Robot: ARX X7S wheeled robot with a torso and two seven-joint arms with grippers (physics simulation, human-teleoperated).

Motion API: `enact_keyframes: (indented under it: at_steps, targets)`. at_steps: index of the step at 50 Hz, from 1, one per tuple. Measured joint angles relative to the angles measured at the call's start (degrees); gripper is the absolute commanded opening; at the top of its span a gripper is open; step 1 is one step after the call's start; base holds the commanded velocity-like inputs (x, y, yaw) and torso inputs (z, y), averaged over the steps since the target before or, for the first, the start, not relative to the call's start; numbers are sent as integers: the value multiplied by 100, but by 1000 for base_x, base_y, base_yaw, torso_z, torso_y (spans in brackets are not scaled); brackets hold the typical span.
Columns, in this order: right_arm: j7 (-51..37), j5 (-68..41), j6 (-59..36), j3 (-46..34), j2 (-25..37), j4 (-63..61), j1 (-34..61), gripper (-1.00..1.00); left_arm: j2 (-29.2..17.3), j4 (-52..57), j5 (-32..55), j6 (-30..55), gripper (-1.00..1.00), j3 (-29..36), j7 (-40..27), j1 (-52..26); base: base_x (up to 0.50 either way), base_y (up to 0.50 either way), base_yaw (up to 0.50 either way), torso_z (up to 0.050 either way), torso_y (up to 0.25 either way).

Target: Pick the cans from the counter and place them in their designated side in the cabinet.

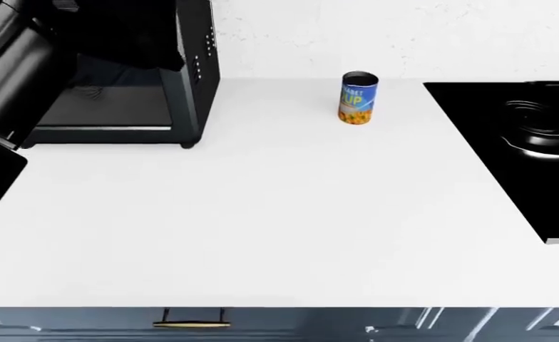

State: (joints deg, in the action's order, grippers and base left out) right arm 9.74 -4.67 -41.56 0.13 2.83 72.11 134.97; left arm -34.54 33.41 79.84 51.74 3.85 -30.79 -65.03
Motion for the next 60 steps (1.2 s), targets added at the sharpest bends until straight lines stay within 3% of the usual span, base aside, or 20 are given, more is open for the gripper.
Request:
enact_keyframes:
  at_steps: [13,37,50,60]
  targets:
    - [388,189,208,220,131,3,-171,100,-1,-60,-176,-142,100,-22,159,216,-163,0,0,0,0]
    - [545,-198,-3591,630,197,-6581,-3252,100,72,-221,-468,-323,100,59,345,446,-163,0,0,0,0]
    - [-1903,-3312,-4481,978,796,-8406,-4579,100,121,-314,-603,-421,100,102,429,527,-164,0,0,0,0]
    - [-3101,-4728,-4622,1123,1069,-9071,-5471,100,166,-418,-746,-489,100,171,515,548,-164,0,0,0,0]
